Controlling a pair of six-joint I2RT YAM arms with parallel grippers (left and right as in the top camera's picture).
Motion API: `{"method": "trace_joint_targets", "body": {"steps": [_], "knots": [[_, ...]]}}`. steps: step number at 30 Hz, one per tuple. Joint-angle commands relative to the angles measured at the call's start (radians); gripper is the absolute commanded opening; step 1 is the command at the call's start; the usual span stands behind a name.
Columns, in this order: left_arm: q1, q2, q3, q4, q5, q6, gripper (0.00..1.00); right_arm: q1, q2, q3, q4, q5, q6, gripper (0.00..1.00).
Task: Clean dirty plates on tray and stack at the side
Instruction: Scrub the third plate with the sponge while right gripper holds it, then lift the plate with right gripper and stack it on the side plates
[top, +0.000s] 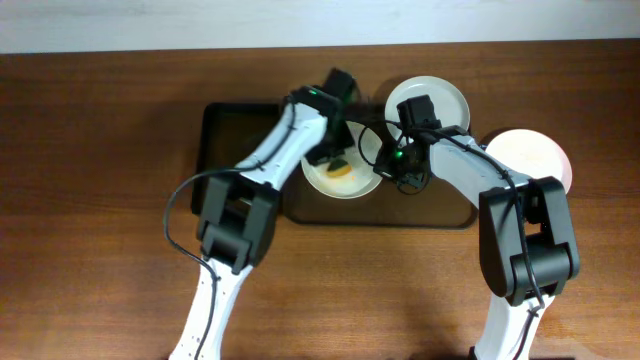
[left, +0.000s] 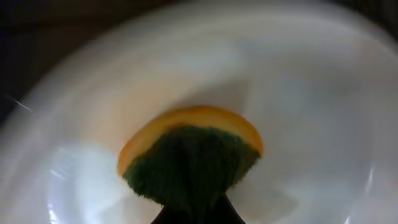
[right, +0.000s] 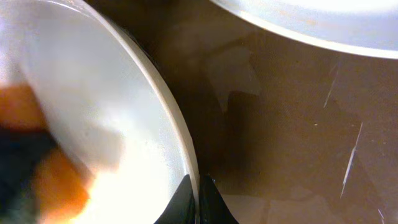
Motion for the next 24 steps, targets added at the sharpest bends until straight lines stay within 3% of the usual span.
{"method": "trace_joint_targets", "body": {"steps": [1, 5, 8, 13, 20, 24], "knots": [[0.116, 0.121, 0.072, -0.111, 0.025, 0.094, 0.00, 0.007, 0.035, -0.012, -0.008, 0.050, -0.030, 0.04], [0.178, 0.080, 0.319, -0.294, 0.328, 0.322, 0.00, 0.007, 0.035, -0.012, -0.008, 0.049, -0.037, 0.04], [0.200, 0.051, 0.514, -0.463, 0.356, 0.444, 0.00, 0.005, 0.027, -0.011, -0.028, 0.057, -0.197, 0.04], [0.327, 0.038, 0.714, -0.576, 0.353, 0.443, 0.00, -0.002, -0.108, 0.051, -0.172, 0.112, -0.349, 0.04], [0.414, 0.044, 0.709, -0.629, 0.234, 0.465, 0.00, 0.091, -0.327, 0.122, -0.334, 0.506, -0.370, 0.04], [0.394, 0.045, 0.709, -0.643, 0.217, 0.469, 0.00, 0.293, -0.365, 0.145, -0.385, 1.052, -0.370, 0.04]]}}
